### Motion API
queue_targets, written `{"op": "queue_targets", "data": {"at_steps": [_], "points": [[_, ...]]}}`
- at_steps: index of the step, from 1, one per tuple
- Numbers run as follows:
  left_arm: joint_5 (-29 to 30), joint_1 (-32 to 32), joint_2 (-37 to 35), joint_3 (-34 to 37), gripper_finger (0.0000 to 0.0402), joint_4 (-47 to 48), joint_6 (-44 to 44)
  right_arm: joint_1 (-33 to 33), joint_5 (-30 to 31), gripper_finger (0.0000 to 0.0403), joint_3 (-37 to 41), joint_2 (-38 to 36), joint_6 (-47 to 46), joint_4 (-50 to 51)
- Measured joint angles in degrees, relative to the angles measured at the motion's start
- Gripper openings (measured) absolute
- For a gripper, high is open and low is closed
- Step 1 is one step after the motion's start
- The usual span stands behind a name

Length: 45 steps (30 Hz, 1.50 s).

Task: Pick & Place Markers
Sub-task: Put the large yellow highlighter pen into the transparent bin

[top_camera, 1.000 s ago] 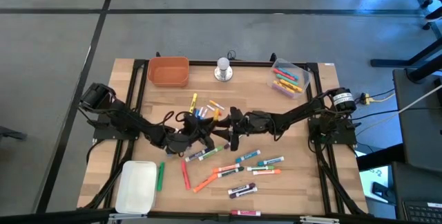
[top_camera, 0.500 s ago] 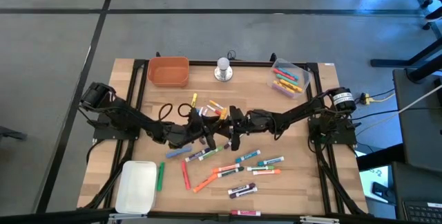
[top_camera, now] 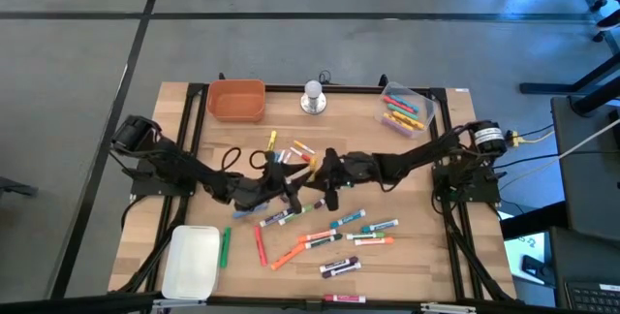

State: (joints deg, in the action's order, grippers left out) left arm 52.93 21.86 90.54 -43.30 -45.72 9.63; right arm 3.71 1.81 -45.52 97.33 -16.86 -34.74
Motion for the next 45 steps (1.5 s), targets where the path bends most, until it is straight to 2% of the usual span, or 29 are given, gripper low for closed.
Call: {"op": "queue_targets", "data": {"at_steps": [5, 10, 15, 21, 27, 33, 36, 41, 45], "points": [[7.8, 1.4, -1.9, 0.0, 0.0117, 9.8, 0.9, -1.7, 0.4, 0.0074, 0.1, -6.4, 1.5, 13.8], [7.0, 1.0, -2.6, 0.0, 0.0127, 13.8, 3.2, -1.8, 8.0, 0.0074, 0.1, -12.7, 2.6, 26.8], [6.9, 0.3, -2.6, 0.0, 0.0132, 20.0, 4.7, -1.0, 13.3, 0.0074, 0.1, -17.7, -1.4, 35.6], [4.2, -2.0, -2.6, 0.0, 0.0126, 27.3, 12.7, 5.2, 22.4, 0.0074, 0.1, -18.1, -2.7, 36.0], [3.8, -2.5, -2.6, 0.1, 0.0129, 34.4, 20.9, 9.6, 26.1, 0.0074, 0.1, -18.4, -3.0, 39.1], [4.2, -2.8, -2.6, 0.1, 0.013, 35.5, 19.5, 10.9, 31.7, 0.0074, 0.1, -18.4, -5.5, 45.3], [4.5, -4.0, -2.6, 0.1, 0.013, 35.4, 17.0, 10.8, 32.3, 0.0074, 0.1, -18.6, -5.1, 45.2], [2.5, -5.1, -2.6, 0.1, 0.013, 35.4, 18.9, 10.9, 35.0, 0.0074, 0.1, -18.6, -4.2, 44.9], [2.5, -6.2, -2.6, 0.1, 0.013, 36.6, 17.4, 10.9, 39.2, 0.0075, 0.1, -18.6, -5.4, 46.2]]}}
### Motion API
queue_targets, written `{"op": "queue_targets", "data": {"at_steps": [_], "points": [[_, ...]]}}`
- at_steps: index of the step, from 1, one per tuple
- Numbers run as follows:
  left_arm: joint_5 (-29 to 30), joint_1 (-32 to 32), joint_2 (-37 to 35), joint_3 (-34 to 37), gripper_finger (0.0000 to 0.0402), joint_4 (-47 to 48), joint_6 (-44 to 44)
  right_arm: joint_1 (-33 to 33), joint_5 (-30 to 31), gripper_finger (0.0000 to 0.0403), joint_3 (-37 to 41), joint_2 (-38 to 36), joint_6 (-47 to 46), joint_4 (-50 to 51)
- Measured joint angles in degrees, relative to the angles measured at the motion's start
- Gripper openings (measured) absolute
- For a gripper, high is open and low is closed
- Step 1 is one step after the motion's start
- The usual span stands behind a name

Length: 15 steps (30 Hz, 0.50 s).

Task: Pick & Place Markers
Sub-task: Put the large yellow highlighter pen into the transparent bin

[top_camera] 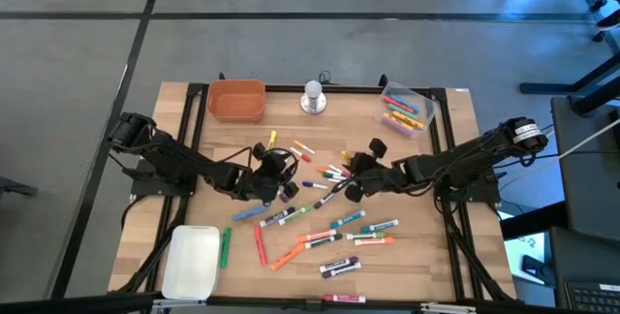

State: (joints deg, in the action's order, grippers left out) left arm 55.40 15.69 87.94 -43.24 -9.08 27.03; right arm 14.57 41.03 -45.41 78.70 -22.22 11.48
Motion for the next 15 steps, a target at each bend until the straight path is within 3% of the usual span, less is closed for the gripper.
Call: {"op": "queue_targets", "data": {"at_steps": [4, 8, 15], "points": [[-0.8, -1.0, 0.0, 0.0, 0.0132, 0.3, -1.2, -1.3, 5.2, 0.0075, 0.0, 0.3, -0.5, 7.0], [-3.3, -1.7, 0.0, 0.0, 0.0132, 0.3, -1.5, -5.2, 5.2, 0.0075, 0.0, 0.3, -2.9, 17.7], [-5.2, -1.5, 0.0, 0.0, 0.0132, 0.2, -1.3, -14.0, -2.8, 0.0075, 0.0, 0.3, -2.1, 30.1]]}}
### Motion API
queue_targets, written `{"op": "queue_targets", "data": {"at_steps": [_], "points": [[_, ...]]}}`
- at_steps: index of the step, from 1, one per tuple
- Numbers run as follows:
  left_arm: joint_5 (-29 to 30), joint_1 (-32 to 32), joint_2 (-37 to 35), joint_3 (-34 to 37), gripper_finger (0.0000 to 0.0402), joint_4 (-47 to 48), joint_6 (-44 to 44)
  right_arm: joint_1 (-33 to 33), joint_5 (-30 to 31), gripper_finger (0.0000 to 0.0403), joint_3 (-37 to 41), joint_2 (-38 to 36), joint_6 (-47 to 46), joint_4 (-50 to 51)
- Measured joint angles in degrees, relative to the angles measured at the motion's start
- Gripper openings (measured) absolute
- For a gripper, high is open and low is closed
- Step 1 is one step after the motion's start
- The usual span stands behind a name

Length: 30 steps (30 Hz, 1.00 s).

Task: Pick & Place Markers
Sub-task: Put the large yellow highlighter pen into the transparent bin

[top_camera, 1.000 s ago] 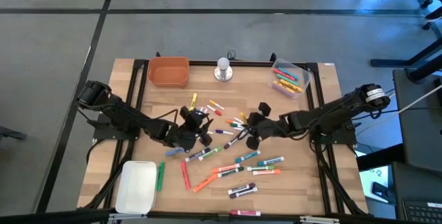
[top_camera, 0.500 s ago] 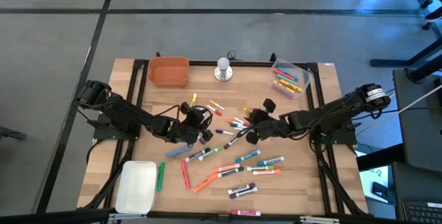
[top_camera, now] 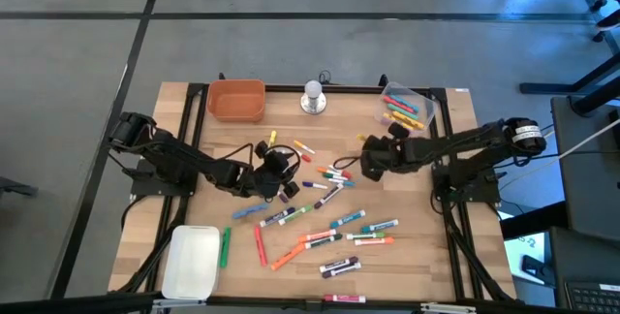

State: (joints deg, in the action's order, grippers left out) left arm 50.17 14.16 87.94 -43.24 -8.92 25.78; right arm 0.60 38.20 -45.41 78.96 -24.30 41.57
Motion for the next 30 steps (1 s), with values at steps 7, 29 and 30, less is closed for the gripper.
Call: {"op": "queue_targets", "data": {"at_steps": [7, 29, 30], "points": [[-6.5, 0.8, -2.1, 0.0, 0.0132, -0.1, -1.3, -6.5, -3.5, 0.0075, 0.0, 0.0, 0.3, 7.1], [-23.8, 4.5, -8.8, 0.0, 0.0127, -0.7, 2.0, -22.9, -5.5, 0.0075, -4.2, -0.1, 7.3, 17.3], [-24.4, 4.5, -8.4, 0.0, 0.0127, -0.3, 1.4, -24.3, -5.3, 0.0077, -3.7, -0.1, 6.2, 17.3]]}}
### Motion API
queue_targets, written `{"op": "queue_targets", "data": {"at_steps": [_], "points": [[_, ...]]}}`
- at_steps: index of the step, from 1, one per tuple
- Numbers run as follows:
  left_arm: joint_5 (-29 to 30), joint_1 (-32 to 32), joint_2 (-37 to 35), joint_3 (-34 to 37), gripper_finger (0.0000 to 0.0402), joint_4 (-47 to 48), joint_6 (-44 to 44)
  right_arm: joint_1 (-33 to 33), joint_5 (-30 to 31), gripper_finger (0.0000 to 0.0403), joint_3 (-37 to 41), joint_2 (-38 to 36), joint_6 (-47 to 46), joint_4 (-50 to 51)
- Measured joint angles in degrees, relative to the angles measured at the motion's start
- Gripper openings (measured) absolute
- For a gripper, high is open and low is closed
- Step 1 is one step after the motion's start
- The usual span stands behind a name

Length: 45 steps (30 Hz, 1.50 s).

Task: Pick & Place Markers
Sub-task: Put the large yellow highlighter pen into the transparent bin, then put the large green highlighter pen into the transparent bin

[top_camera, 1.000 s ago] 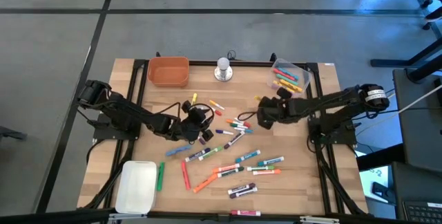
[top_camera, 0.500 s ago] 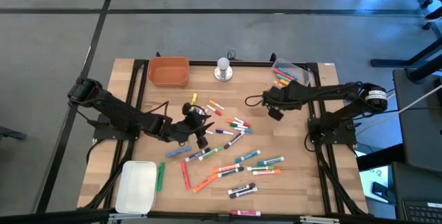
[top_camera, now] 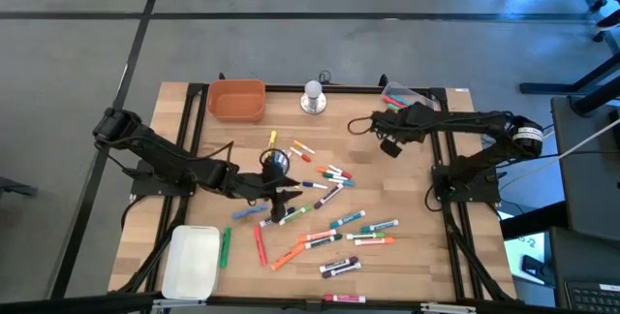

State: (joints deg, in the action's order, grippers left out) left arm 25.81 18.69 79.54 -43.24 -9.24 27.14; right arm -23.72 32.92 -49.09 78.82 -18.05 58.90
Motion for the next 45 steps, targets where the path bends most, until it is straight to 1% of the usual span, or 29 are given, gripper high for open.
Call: {"op": "queue_targets", "data": {"at_steps": [3, 6, 9, 11, 15, 18, 20, 22, 25, 27, 28, 30, 32, 35, 36, 41, 45], "points": [[1.0, 0.0, 1.3, 0.0, 0.0128, 0.7, -1.3, -3.9, 2.8, 0.0095, 1.6, 0.1, -3.5, 0.5], [3.4, -0.6, 2.3, 0.0, 0.0128, 0.6, -2.9, -6.7, 7.4, 0.0117, 1.7, 0.1, -4.0, 0.0], [6.3, -1.3, 2.8, 0.0, 0.0127, 0.5, -3.1, -8.1, 9.5, 0.0136, 1.7, 0.1, -3.2, -0.6], [5.2, -1.4, 3.6, 0.0, 0.0128, 0.6, -1.9, -8.9, 9.6, 0.015, 1.7, 0.1, -0.9, -1.2], [-0.9, -0.5, 5.1, 0.0, 0.0128, 2.2, -0.4, -9.8, 9.6, 0.0184, 1.7, 0.1, 1.8, -1.7], [-1.5, 0.5, 5.4, 0.0, 0.0127, 6.6, 2.6, -9.6, 9.6, 0.0209, 1.7, 0.1, 1.8, -3.3], [-1.8, 1.0, 5.3, 0.0, 0.0127, 10.4, 6.5, -8.1, 9.6, 0.0223, 1.7, 0.0, 1.7, -5.6], [-3.6, 1.8, 4.6, 0.0, 0.0128, 15.2, 11.8, -5.8, 9.5, 0.0234, 1.7, -0.2, 1.2, -9.4], [-9.9, 3.5, 4.4, 0.0, 0.0128, 20.4, 19.1, -1.2, 9.5, 0.0246, 1.7, -1.8, 2.1, -15.4], [-12.4, 5.2, 4.2, 0.0, 0.0127, 24.3, 22.6, 2.3, 8.2, 0.0251, 1.7, -3.3, 1.8, -18.1], [-12.4, 6.1, 4.2, 0.0, 0.0127, 26.2, 23.7, 4.1, 7.1, 0.0252, 1.7, -4.2, 1.0, -19.2], [-10.6, 8.1, 4.2, 0.0, 0.0127, 31.9, 25.2, 7.9, 4.9, 0.0252, 1.7, -5.7, -1.2, -21.3], [-7.6, 9.4, 4.2, 0.0, 0.0127, 36.9, 27.6, 11.8, 3.1, 0.0252, 1.7, -6.6, -2.4, -22.9], [-1.4, 10.4, 5.2, 0.0, 0.0127, 42.9, 29.8, 16.7, 2.8, 0.0251, 1.7, -6.7, -4.1, -25.0], [-0.9, 10.6, 5.6, 0.0, 0.0127, 43.6, 30.1, 18.1, 2.6, 0.0251, 1.7, -6.7, -4.6, -25.1], [-4.1, 10.9, 8.5, -0.1, 0.0128, 42.9, 29.3, 23.2, -0.2, 0.0251, 1.7, -6.6, -7.4, -26.3], [-7.6, 10.9, 10.5, 0.2, 0.0128, 43.1, 30.6, 25.3, 1.1, 0.0251, 1.7, -6.6, -8.2, -26.5]]}}
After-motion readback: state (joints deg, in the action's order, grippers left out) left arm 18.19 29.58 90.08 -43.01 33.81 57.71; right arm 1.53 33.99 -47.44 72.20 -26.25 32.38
